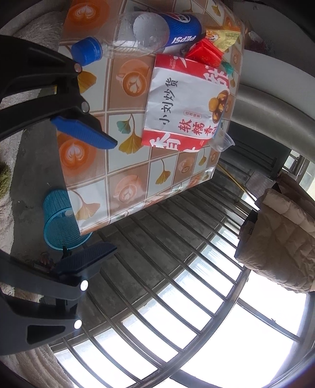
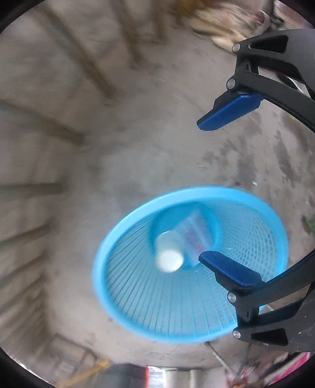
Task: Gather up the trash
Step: 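Move the left gripper back to the table toward the yellow snack wrapper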
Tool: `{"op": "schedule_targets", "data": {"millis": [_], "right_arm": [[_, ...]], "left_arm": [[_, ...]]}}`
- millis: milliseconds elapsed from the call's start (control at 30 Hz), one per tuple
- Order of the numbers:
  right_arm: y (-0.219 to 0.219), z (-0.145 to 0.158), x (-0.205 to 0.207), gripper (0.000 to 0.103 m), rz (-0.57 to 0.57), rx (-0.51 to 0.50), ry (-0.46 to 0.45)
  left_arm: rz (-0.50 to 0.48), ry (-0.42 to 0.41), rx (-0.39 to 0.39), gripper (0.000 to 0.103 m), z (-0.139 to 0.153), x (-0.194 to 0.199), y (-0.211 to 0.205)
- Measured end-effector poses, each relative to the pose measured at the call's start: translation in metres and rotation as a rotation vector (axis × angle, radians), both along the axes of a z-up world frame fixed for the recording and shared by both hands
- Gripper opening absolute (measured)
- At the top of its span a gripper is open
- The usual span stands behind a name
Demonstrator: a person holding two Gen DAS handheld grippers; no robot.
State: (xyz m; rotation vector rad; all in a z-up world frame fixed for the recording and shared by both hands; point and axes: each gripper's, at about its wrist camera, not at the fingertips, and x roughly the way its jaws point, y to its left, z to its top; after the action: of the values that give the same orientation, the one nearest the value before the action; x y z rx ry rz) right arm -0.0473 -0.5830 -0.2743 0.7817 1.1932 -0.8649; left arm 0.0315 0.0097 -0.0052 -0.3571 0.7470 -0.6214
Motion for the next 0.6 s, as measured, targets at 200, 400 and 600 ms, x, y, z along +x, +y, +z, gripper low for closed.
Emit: {"op": "schedule_targets", "data": {"millis": [200,400,600], "right_arm": [[0.095,0.163,0.067,0.095,0.352,-0.383,-0.233],[0.249,0.308,0.117,0.095,0.704,-0.546,-0.63],[0.383,0.349,0.143,0.095,1.047,-0.417,-0.823]], "left_arm": [[0.1,-0.042,0.093,0.078,0.005,-0.005,0.021],[0.225,-0.027,0.183,0.092,0.006,-0.004,0.06],[0.405,-0.013,0.23,0.098,0.015,0.008,0.109]]}}
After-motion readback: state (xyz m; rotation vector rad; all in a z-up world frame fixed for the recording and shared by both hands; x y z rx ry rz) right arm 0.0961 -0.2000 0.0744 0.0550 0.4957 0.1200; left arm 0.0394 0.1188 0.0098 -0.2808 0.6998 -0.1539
